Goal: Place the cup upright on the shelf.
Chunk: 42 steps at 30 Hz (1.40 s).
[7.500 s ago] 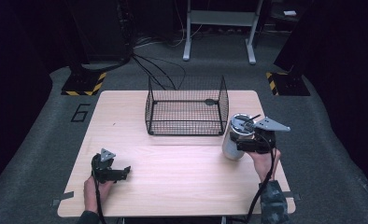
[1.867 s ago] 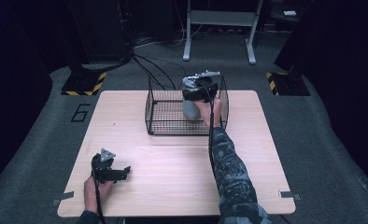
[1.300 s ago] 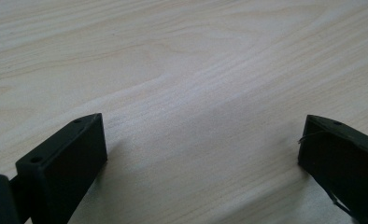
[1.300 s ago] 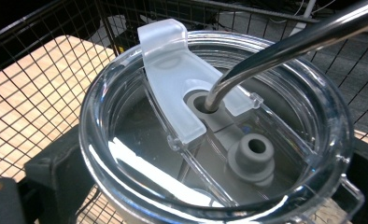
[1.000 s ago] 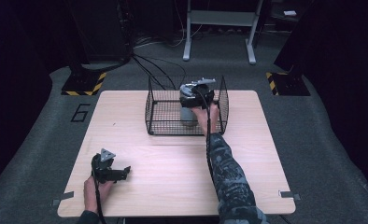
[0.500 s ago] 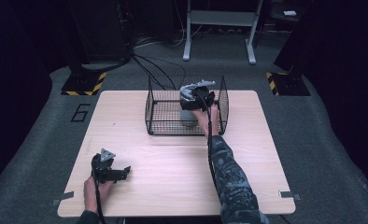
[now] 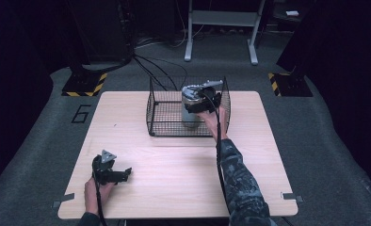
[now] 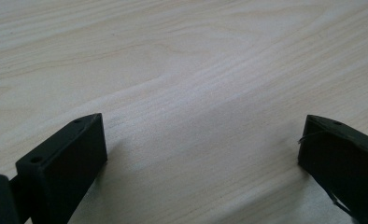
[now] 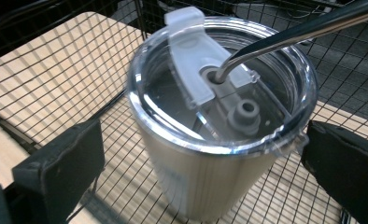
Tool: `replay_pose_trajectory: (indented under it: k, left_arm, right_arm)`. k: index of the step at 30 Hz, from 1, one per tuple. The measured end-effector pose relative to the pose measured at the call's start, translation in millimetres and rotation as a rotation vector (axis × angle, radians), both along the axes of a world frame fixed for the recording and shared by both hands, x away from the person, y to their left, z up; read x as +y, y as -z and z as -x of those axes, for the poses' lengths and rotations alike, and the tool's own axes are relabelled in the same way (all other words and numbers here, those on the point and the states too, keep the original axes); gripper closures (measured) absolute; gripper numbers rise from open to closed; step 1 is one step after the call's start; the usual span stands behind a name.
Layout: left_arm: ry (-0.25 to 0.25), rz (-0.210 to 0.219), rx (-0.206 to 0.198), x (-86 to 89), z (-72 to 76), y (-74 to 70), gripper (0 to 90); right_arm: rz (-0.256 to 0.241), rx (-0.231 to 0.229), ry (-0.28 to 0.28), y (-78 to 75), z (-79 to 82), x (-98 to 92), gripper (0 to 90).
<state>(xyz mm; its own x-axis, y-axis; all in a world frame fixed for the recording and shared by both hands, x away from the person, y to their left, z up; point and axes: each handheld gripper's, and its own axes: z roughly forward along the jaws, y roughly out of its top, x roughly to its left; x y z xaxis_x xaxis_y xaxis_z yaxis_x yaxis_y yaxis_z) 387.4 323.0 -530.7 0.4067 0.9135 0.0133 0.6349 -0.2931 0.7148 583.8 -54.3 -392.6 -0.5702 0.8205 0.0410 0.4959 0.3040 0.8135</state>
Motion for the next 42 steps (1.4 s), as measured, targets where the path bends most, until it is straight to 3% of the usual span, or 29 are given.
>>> replay_pose_trajectory:
  k: [5, 9, 12, 23, 31, 42]
  left_arm:
    - [0.0, 0.0, 0.0, 0.0, 0.0, 0.0, 1.0]
    - [0.0, -0.001, 0.001, 0.0, 0.0, -0.1, 1.0]
    - [-0.013, 0.014, -0.017, -1.2, -0.2, 1.5, 1.0]
    - [0.0, 0.0, 0.0, 0.0, 0.0, 0.0, 1.0]
    - [-0.005, 0.002, -0.006, -0.5, 0.1, 0.6, 1.0]
    - [-0.012, 0.01, -0.004, -1.1, 0.5, 0.8, 1.0]
  right_arm:
    - [0.018, 0.003, -0.023, -10.1, 13.8, -6.4, 0.0]
    - [0.044, -0.023, -0.052, -19.2, 28.3, -13.3, 0.0]
    - [0.033, -0.033, -0.057, -25.1, 41.3, -18.3, 0.0]
    - [0.031, -0.097, -0.091, -33.1, 96.2, -48.1, 0.0]
    - [0.033, -0.097, -0.069, -17.8, 135.5, -79.9, 0.0]
    - [0.047, -0.05, 0.019, 28.9, 177.1, -124.4, 0.0]
